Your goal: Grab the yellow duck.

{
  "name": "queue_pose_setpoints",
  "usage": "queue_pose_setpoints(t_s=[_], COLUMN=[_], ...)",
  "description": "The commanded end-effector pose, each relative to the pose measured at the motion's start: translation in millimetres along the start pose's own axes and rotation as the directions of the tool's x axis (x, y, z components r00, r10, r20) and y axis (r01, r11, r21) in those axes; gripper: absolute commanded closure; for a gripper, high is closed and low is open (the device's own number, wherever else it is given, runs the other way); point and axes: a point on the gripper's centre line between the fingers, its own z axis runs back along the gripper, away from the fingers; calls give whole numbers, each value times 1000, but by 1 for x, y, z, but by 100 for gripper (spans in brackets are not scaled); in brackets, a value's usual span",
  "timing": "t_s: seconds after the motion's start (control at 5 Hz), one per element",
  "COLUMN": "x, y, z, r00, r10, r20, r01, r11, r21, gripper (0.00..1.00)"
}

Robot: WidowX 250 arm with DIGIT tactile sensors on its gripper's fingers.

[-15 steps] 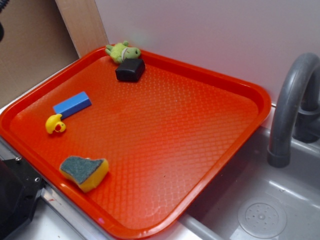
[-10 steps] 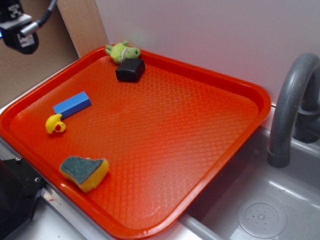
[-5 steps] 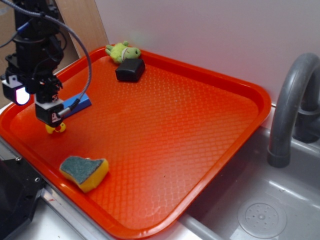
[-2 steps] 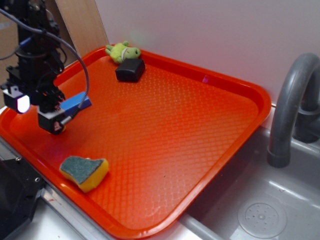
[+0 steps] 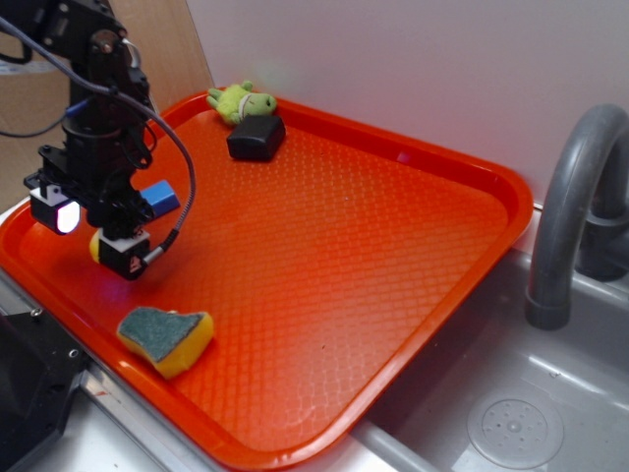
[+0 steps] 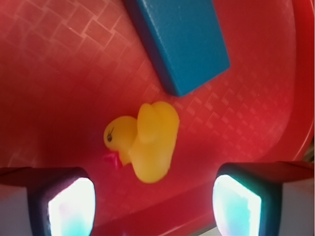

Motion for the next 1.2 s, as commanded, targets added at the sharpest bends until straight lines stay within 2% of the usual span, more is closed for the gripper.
queue_pose_setpoints(t_s=[0.0,0.4,0.6,0.8,1.0], x=[13,18,20,17,14], y=[7,7,-2,-3,-4], z=[-3,0,24,76,124], r00=[999,999,999,997,988], r10=[11,8,-22,13,32], r20=[42,48,29,82,148], r01=[-10,-8,23,-2,-2], r11=[999,1000,999,991,980], r21=[-39,-11,-37,-132,-199], gripper=[100,100,100,100,100])
